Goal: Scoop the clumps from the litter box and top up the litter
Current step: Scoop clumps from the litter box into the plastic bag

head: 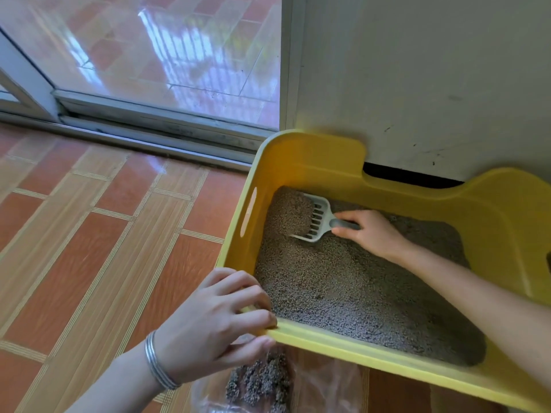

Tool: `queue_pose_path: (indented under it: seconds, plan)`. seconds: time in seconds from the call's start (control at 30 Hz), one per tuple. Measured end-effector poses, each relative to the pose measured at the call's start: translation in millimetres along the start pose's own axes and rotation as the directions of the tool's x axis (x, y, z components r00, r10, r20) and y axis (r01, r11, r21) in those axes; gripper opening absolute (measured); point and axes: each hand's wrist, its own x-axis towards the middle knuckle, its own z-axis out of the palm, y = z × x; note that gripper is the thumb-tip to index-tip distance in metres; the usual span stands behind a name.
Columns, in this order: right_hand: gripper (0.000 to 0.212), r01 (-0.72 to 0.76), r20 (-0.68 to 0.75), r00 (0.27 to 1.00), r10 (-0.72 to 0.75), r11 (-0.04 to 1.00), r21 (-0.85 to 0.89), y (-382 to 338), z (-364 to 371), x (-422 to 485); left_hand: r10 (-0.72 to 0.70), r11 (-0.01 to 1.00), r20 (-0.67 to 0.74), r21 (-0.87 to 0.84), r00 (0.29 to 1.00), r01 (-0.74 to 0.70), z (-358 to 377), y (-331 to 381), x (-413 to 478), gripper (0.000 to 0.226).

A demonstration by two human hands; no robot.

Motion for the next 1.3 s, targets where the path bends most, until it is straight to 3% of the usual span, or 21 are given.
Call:
queue_pose_path:
  seconds: [0.1, 0.37, 0.97, 1.1, 1.3]
  plan:
    - [0.042, 0.031, 0.026, 0.999, -0.031, 1.0, -0.003, 2, -7, -8, -0.019, 1.0, -0.037, -0.006, 0.999, 0.019, 5, -1, 2, 0.033]
    - [0.042, 0.06, -0.001, 0.998, -0.06, 0.998, -0.022, 7, -11, -37, -0.014, 0.999, -0.036, -0.046, 0.999, 0.012, 5, 4, 3, 0.041]
    - [0.031, 0.13, 0.003, 0.991, -0.13, 0.991, -0.024, 3, -25, -88, -0.02, 0.999, -0.059, 0.041, 0.998, 0.023, 6, 6, 1, 0.035]
    - [0.036, 0.129, -0.096, 0.987, -0.129, 0.992, -0.008, 2, -33, -95, -0.021, 0.999, -0.051, 0.045, 0.998, 0.024, 6, 6, 1, 0.038]
    - [0.031, 0.167, -0.042, 0.985, -0.169, 0.985, -0.039, -5, -38, -110, -0.018, 0.998, -0.034, 0.061, 0.999, 0.02, 3, 7, -1, 0.043]
